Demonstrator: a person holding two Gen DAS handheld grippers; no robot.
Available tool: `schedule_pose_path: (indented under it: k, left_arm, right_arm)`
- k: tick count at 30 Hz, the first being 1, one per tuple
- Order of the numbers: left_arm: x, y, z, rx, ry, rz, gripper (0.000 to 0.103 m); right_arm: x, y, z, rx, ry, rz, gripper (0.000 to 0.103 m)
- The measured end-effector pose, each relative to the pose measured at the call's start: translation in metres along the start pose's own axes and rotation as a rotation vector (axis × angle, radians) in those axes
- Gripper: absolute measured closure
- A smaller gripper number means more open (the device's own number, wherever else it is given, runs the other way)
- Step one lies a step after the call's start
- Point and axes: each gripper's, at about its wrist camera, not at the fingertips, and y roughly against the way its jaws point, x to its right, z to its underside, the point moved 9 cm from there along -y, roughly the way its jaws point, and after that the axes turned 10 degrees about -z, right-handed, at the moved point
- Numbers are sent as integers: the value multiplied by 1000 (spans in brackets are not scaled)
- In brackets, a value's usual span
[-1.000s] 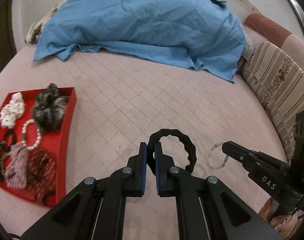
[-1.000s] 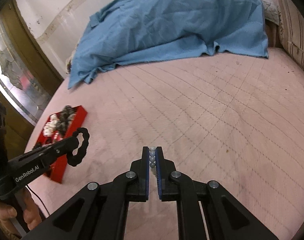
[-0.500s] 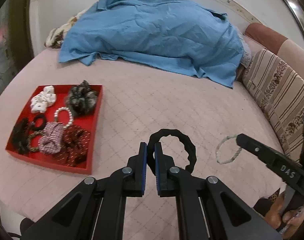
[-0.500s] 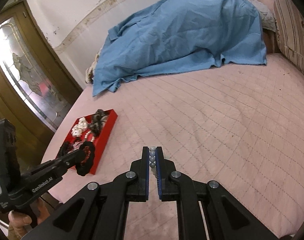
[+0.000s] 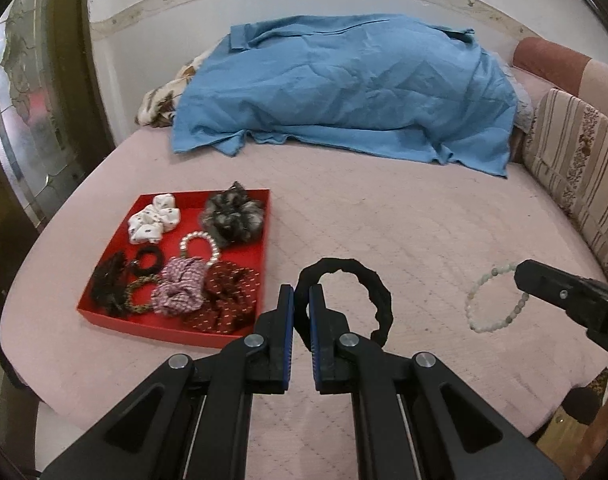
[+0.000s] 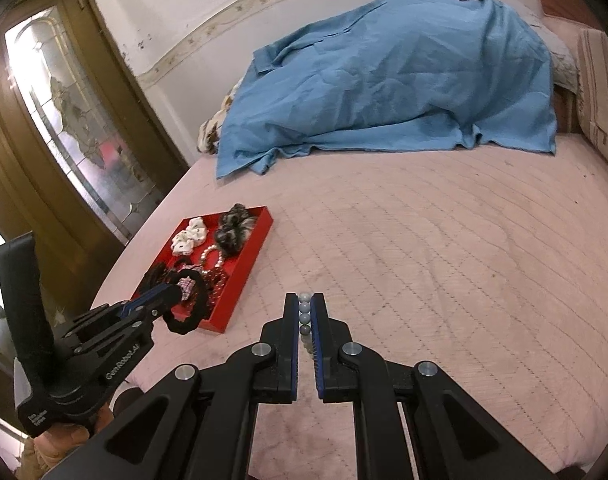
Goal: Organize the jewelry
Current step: 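Carry the bead bracelet and black hair tie over the red tray with both tools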
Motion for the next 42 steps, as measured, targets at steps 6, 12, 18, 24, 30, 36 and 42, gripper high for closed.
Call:
schedule_pose_path:
  k: [6,12,18,24,30,36,42]
  left_arm:
    - [-21,-9,6,-26,30,-21,96]
    - [-39,-18,12,-52,61,-36,96]
    - [-54,-30,19,-83,84,-41,96]
    - [-71,-40,26,-111,114,-44,96]
    - [-87,-49,29,-125,143,-43,96]
    - [-108,-60,29,-148,188,-37,96]
    - [-129,-70,20,-138,197,-68,96]
  right_arm:
    - [-18,-10,2,-23,30,-6,96]
    - [-33,-22,1,-45,53,-8,96]
    - [-49,-39,-1,-74,82,-14,96]
    - [-65,-54,-5,-99,109,-22,96]
    - [-78,-71,-9,-126,122,-38,96]
    - [-94,-93,-13,-154,153,-49,96]
    - [-109,-117,-24,-171,192,-59,96]
